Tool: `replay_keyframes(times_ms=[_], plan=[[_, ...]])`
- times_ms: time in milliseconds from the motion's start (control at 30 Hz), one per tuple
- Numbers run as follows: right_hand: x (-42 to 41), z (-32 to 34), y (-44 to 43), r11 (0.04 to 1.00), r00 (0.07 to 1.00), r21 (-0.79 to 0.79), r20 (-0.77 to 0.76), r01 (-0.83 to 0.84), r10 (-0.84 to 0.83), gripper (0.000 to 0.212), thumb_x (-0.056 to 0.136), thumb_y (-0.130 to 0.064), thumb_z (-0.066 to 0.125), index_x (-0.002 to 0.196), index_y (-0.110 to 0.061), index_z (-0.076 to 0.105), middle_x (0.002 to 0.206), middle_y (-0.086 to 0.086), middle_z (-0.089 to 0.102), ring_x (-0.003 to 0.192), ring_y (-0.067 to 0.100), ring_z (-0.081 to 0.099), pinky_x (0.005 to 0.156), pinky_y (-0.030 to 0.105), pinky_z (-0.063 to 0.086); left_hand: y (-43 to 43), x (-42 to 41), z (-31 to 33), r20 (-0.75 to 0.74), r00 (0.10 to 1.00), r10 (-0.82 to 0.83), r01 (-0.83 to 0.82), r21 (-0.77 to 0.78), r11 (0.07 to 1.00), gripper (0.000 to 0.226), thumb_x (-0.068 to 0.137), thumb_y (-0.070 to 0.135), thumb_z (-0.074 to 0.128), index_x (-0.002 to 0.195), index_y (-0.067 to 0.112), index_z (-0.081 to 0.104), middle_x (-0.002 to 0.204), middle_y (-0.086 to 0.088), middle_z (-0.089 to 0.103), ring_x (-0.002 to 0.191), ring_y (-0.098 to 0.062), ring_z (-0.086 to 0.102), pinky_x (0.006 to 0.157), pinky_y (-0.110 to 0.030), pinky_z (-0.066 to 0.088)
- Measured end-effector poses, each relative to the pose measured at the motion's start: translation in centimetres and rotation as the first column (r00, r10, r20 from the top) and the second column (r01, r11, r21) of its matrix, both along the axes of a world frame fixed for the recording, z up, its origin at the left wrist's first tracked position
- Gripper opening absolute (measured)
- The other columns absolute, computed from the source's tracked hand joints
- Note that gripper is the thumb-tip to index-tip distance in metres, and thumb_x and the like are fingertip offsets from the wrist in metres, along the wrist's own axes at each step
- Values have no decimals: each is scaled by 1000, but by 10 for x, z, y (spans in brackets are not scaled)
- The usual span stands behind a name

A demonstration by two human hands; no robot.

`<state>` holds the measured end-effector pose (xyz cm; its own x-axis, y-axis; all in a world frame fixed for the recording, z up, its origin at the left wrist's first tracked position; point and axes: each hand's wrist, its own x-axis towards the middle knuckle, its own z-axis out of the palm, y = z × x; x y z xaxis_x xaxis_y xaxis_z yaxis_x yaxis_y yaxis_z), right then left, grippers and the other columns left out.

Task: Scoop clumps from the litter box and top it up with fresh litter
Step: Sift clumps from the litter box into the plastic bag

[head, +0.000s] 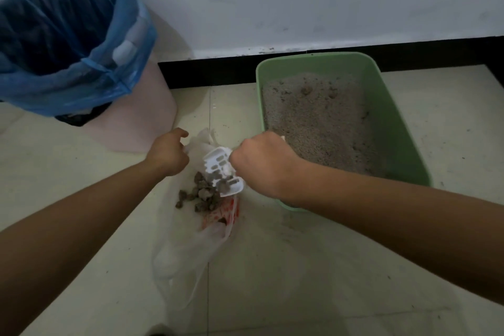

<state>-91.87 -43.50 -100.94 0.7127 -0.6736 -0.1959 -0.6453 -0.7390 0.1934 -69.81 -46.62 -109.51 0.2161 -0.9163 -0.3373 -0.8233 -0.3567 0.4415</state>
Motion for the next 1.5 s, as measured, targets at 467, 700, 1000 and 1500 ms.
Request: replay_keyframes(times_ms=[467,700,1000,1500], plan=[[-30,-15,-16,987,934,93,324,130,-153,31,101,-43,43,116,-25,64,74,-10,59,54,3,47,58,21,33,-1,0,2,-98,993,64,-60,42,997,52,86,4,58,137,14,48,125,-12,56,97,-28,60,76,-33,52],[-113,-18,-66,843,751,31,438,536,-494,35,103,-41,40,124,-21,60,106,2,68,85,16,60,91,44,50,-13,-44,12,-29,999,-36,25,-318,948,42,93,25,48,134,12,49,132,-12,48,118,-29,49,102,-44,41],[-194,-30,-113,649,693,-276,99,708,-714,26,98,-39,49,101,-17,60,74,3,50,67,21,50,84,40,44,-59,-135,3,-301,953,23,-72,-153,986,61,100,40,38,150,8,26,150,-13,37,132,-30,42,108,-42,37],[-223,-45,-123,652,672,-409,-116,639,-731,40,97,-46,37,87,-17,62,62,2,39,50,16,33,64,32,31,-83,-179,-27,-291,956,36,-135,-326,936,31,106,25,25,129,12,41,75,2,54,65,-17,58,58,-34,47]])
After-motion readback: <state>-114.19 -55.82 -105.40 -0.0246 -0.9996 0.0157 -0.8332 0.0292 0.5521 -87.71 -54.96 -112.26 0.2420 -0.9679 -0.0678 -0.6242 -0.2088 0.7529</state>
